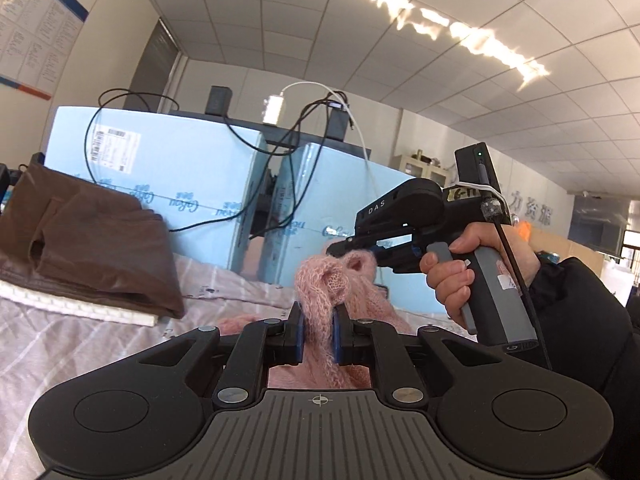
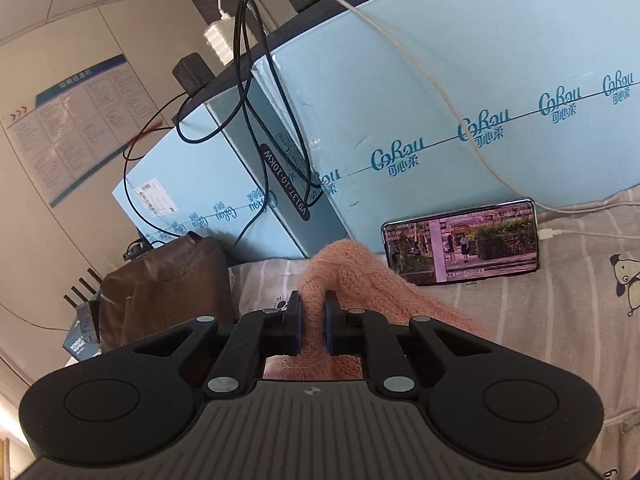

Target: Fold clothes

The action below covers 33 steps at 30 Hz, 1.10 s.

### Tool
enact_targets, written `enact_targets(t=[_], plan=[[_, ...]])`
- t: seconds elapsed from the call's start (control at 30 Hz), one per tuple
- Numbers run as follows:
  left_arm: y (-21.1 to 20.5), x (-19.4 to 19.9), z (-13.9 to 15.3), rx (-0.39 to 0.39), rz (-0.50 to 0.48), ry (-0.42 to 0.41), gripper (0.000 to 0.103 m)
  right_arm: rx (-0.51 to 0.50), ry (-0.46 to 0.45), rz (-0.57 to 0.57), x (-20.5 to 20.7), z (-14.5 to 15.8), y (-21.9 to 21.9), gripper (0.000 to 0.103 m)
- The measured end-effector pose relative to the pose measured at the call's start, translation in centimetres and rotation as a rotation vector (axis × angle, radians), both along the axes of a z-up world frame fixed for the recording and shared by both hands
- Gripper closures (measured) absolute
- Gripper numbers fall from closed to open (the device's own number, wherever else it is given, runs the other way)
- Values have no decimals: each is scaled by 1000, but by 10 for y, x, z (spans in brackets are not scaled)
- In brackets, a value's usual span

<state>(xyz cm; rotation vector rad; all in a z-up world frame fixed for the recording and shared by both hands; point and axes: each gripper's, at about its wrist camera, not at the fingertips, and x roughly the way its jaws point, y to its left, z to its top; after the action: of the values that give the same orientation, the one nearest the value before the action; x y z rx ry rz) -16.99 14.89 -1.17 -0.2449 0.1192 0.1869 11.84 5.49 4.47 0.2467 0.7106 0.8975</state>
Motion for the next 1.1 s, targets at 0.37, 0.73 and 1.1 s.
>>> enact_targets(t=[0.37,0.73,1.1], plan=[[43,-9,-43,-124,99,180,89,-235,-62,69,-34,-58,112,90],[59,-9,-34,-210,92,134,22,2,49,99,-15,-22,47,19],[62,5,-40,-320,9,116,84,-148,-94,366,-86,-47,-47,19]])
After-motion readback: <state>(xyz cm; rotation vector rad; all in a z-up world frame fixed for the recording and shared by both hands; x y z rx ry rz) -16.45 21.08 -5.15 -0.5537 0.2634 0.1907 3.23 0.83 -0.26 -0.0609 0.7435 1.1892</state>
